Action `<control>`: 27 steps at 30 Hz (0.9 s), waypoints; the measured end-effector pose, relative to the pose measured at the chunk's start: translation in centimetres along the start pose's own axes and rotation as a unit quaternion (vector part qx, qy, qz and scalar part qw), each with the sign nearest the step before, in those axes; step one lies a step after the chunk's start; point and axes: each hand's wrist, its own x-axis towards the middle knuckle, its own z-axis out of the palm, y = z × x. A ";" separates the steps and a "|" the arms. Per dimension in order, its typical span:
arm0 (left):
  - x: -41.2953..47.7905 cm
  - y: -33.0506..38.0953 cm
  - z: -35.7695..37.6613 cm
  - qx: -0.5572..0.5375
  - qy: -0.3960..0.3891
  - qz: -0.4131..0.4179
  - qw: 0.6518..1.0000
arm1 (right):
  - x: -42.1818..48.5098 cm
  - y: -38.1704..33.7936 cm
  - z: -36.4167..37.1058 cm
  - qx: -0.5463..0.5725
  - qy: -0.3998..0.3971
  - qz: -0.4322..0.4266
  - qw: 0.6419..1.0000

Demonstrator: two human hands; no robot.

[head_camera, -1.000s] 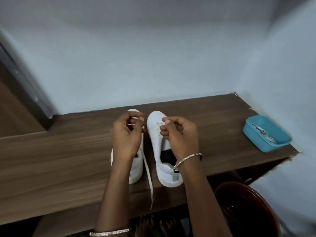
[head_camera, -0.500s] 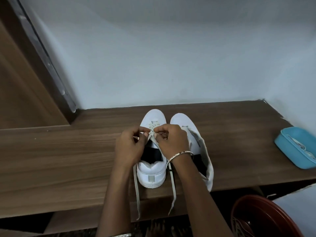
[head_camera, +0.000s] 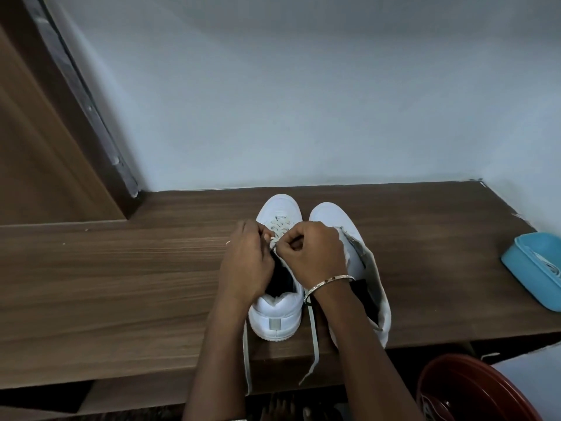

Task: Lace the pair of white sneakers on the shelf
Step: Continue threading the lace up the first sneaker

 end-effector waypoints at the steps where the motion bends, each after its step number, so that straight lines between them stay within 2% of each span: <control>1: 0.0 0.1 0.1 -0.008 -0.006 -0.006 1.000 | 0.0 0.1 0.0 0.008 -0.005 0.010 1.000; 6: 0.4 -0.2 -0.2 -0.102 -0.058 -0.075 0.990 | 0.5 1.5 0.0 0.070 -0.052 0.049 0.995; 10: 0.7 -0.5 -0.1 -0.240 -0.064 -0.170 0.954 | 0.5 2.2 -0.1 0.126 -0.062 0.066 0.988; 12: 0.6 -0.5 -0.3 -0.229 -0.058 -0.161 0.958 | 0.4 2.1 -0.2 0.134 -0.058 0.072 0.987; 16: 0.3 -0.4 -0.9 -0.108 -0.069 -0.056 0.990 | 0.4 2.1 -0.4 0.154 -0.067 0.074 0.983; 18: 0.1 -0.3 -1.1 -0.136 -0.073 -0.059 0.986 | 0.3 2.2 -0.4 0.175 -0.064 0.082 0.979; 20: -0.2 0.5 -1.4 -0.260 -0.067 -0.094 0.959 | 0.3 2.3 -0.4 0.184 -0.059 0.093 0.977; 23: 0.0 2.3 -2.8 -0.440 -0.012 -0.118 0.890 | 0.3 2.3 -0.4 0.187 -0.064 0.094 0.976; 27: 0.5 1.6 -4.4 -0.561 0.041 -0.108 0.820 | 0.2 2.3 -0.5 0.209 -0.059 0.088 0.972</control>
